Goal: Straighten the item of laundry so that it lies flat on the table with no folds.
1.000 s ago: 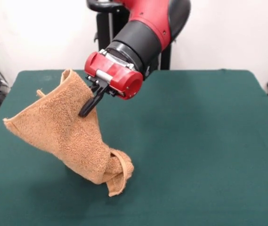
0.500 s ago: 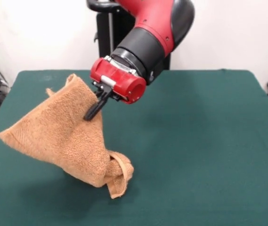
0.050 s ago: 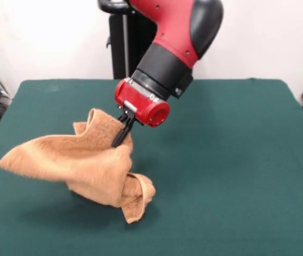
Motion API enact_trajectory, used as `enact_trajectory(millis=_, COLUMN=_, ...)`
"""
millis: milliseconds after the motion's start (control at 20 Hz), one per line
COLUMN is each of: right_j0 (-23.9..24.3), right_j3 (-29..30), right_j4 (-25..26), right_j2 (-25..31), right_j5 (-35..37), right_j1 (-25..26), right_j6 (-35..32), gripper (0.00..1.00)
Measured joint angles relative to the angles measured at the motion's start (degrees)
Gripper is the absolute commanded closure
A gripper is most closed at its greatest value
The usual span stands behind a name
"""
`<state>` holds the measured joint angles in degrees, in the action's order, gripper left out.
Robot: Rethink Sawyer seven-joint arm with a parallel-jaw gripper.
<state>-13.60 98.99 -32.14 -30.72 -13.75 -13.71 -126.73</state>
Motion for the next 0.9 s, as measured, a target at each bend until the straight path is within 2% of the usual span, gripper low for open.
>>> enact_trajectory(millis=50, right_j0=0.5, right_j3=0.0, right_j4=0.3, right_j2=0.3, right_j5=2.3, right_j1=-0.3, right_j6=0.0, gripper=1.0)
enact_trajectory(millis=100, right_j0=1.6, right_j3=0.0, right_j4=1.5, right_j2=0.7, right_j5=8.9, right_j1=-0.9, right_j6=0.0, gripper=1.0)
enact_trajectory(millis=200, right_j0=2.2, right_j3=0.0, right_j4=2.3, right_j2=0.8, right_j5=13.7, right_j1=-1.3, right_j6=0.0, gripper=1.0)
enact_trajectory(millis=350, right_j0=2.9, right_j3=0.0, right_j4=4.1, right_j2=0.8, right_j5=25.0, right_j1=-2.1, right_j6=0.0, gripper=1.0)
enact_trajectory(millis=500, right_j0=3.2, right_j3=0.0, right_j4=5.2, right_j2=1.1, right_j5=32.3, right_j1=-2.9, right_j6=0.0, gripper=1.0)
enact_trajectory(millis=650, right_j0=3.8, right_j3=0.0, right_j4=6.4, right_j2=2.2, right_j5=38.3, right_j1=-3.5, right_j6=0.0, gripper=1.0)
enact_trajectory(millis=900, right_j0=4.4, right_j3=-0.1, right_j4=7.1, right_j2=3.2, right_j5=40.9, right_j1=-4.1, right_j6=0.0, gripper=1.0)
